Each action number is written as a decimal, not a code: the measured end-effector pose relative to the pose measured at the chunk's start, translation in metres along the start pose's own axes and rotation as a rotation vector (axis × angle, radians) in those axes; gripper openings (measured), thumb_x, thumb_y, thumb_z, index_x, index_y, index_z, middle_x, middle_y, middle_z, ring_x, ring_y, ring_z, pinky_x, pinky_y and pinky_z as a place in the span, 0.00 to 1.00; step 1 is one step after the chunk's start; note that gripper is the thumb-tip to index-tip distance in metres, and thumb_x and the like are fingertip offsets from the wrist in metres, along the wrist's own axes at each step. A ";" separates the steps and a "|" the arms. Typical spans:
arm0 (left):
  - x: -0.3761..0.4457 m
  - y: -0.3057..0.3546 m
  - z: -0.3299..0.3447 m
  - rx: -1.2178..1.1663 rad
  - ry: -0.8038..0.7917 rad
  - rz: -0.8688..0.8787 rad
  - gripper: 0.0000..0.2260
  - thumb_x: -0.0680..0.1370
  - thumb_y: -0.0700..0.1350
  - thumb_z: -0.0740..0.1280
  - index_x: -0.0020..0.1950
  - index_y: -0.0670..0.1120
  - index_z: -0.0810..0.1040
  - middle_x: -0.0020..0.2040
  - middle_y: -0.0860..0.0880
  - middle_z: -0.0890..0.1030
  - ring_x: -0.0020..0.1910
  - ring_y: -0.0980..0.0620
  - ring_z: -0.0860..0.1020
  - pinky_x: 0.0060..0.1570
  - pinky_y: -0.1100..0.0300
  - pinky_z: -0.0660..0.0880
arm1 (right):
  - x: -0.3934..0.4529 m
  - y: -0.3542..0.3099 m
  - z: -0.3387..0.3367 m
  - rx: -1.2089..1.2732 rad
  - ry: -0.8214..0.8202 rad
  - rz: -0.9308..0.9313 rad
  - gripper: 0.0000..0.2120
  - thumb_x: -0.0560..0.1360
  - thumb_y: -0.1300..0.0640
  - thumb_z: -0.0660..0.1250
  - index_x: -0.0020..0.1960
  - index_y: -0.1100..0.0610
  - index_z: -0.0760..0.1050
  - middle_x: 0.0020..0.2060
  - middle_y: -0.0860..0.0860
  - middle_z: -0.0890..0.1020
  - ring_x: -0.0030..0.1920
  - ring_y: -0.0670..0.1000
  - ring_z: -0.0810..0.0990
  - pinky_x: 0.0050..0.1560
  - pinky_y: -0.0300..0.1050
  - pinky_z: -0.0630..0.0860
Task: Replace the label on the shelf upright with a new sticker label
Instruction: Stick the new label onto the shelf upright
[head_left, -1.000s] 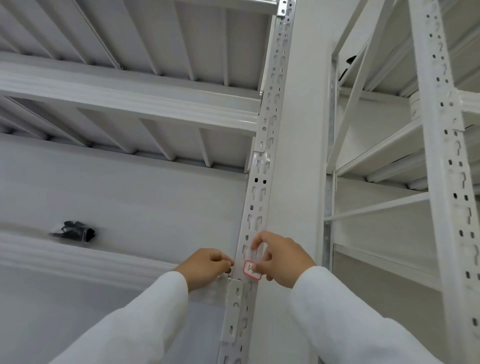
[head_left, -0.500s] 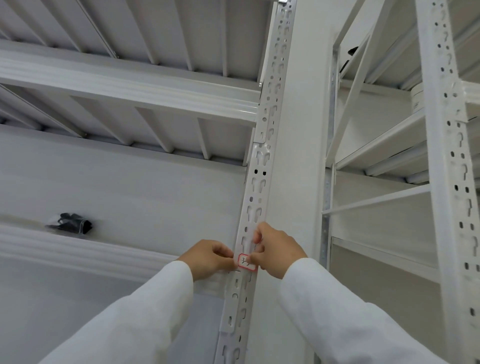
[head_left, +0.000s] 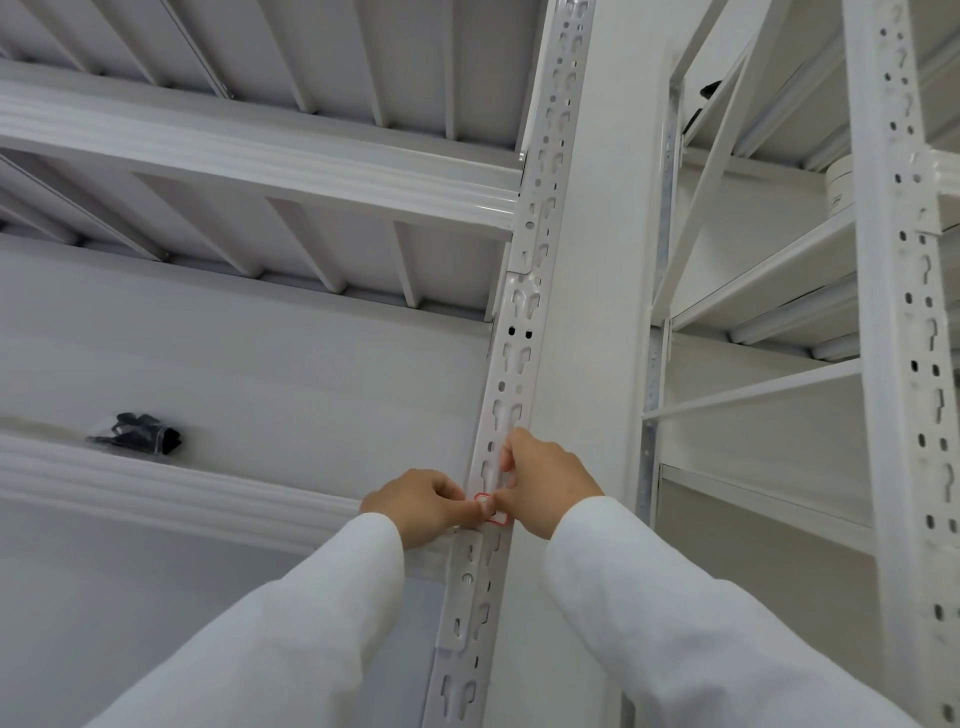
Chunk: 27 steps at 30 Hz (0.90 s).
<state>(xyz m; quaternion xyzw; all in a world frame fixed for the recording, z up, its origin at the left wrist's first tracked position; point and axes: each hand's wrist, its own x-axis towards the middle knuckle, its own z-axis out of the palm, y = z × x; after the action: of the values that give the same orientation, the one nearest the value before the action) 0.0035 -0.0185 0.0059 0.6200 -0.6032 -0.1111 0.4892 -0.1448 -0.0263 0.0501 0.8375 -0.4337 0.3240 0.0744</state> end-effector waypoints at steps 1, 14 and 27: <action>-0.001 0.001 0.001 0.016 0.009 -0.007 0.19 0.57 0.68 0.69 0.35 0.54 0.76 0.42 0.54 0.81 0.53 0.49 0.79 0.61 0.51 0.73 | 0.000 -0.001 0.000 -0.011 0.004 0.005 0.12 0.71 0.56 0.68 0.46 0.53 0.64 0.50 0.55 0.79 0.48 0.57 0.76 0.47 0.47 0.73; 0.005 0.001 -0.005 -0.045 -0.089 0.011 0.06 0.69 0.53 0.73 0.36 0.53 0.78 0.43 0.52 0.79 0.45 0.53 0.74 0.46 0.61 0.70 | 0.002 0.010 -0.014 -0.244 -0.010 0.220 0.26 0.63 0.36 0.71 0.34 0.54 0.63 0.32 0.48 0.71 0.39 0.52 0.73 0.34 0.42 0.67; 0.009 0.003 -0.001 0.042 -0.045 -0.014 0.14 0.69 0.62 0.68 0.41 0.52 0.78 0.55 0.48 0.82 0.59 0.48 0.76 0.65 0.49 0.70 | 0.005 0.039 0.022 0.390 -0.134 0.085 0.23 0.65 0.40 0.72 0.54 0.53 0.77 0.45 0.49 0.82 0.41 0.46 0.78 0.47 0.44 0.75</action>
<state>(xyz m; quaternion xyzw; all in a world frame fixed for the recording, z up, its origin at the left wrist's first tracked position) 0.0042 -0.0250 0.0124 0.6315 -0.6121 -0.1159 0.4617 -0.1623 -0.0626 0.0296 0.8368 -0.4015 0.3482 -0.1318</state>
